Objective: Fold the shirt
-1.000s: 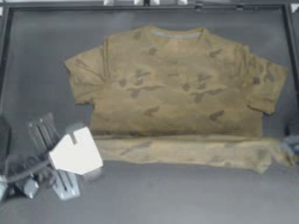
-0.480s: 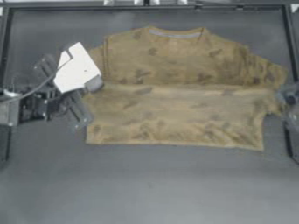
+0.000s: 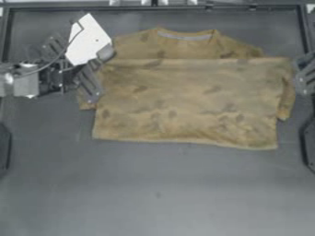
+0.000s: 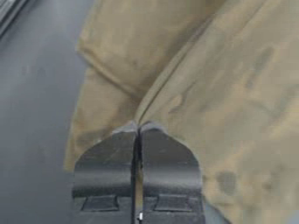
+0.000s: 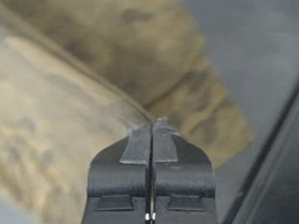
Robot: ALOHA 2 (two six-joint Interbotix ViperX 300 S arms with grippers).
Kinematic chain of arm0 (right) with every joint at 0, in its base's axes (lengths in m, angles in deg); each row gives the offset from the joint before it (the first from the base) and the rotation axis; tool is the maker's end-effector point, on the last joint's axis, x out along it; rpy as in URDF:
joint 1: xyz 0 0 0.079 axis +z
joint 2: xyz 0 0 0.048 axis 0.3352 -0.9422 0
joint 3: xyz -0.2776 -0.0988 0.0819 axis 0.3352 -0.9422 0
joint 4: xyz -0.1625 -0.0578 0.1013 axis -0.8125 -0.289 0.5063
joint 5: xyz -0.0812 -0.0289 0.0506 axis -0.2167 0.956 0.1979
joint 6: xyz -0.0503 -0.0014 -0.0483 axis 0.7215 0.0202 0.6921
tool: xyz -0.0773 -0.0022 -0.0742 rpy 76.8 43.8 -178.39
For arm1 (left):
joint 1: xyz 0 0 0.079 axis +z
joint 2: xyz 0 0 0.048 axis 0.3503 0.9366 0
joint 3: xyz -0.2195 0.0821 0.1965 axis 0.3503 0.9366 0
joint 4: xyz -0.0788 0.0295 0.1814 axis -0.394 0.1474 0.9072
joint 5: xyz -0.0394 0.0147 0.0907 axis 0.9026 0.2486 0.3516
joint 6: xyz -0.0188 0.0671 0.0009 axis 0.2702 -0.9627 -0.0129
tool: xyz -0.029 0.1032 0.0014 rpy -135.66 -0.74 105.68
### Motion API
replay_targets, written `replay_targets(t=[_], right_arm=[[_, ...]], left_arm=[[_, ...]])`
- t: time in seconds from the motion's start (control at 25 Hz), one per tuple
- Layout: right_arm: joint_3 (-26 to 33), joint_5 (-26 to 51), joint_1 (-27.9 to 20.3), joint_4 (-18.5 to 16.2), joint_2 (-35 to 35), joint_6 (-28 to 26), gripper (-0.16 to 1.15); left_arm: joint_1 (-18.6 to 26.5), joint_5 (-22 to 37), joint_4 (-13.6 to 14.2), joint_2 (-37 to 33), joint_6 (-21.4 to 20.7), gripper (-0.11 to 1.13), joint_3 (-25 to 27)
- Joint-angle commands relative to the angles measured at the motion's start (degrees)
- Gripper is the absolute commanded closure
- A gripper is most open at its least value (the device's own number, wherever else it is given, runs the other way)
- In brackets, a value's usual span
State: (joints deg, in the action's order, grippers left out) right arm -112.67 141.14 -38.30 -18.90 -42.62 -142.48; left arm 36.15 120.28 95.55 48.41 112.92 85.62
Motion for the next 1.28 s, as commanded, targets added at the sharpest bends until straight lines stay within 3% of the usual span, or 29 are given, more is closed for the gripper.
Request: replay_targets(t=[0.04, 0.32, 0.84, 1.28], right_arm=[[0.4, -2.3, -5.0, -0.5, -1.4, 1.6, 0.9], [-0.3, -11.1, -15.0, -0.8, -7.5, 3.8, 0.9], [-3.4, -25.0, -27.3, -1.6, -17.4, 5.4, 0.9], [-2.6, -32.3, -30.1, -4.8, -26.7, 4.2, 0.89]], left_arm=[[3.2, -2.3, 0.3, 0.5, -0.2, 0.97, -1.7], [8.7, -2.9, 0.1, 6.9, -0.5, 0.97, -5.4], [15.4, -3.7, -0.2, 17.9, -4.0, 0.97, -11.8], [18.0, -4.0, -0.7, 25.3, -4.1, 0.97, -15.2]])
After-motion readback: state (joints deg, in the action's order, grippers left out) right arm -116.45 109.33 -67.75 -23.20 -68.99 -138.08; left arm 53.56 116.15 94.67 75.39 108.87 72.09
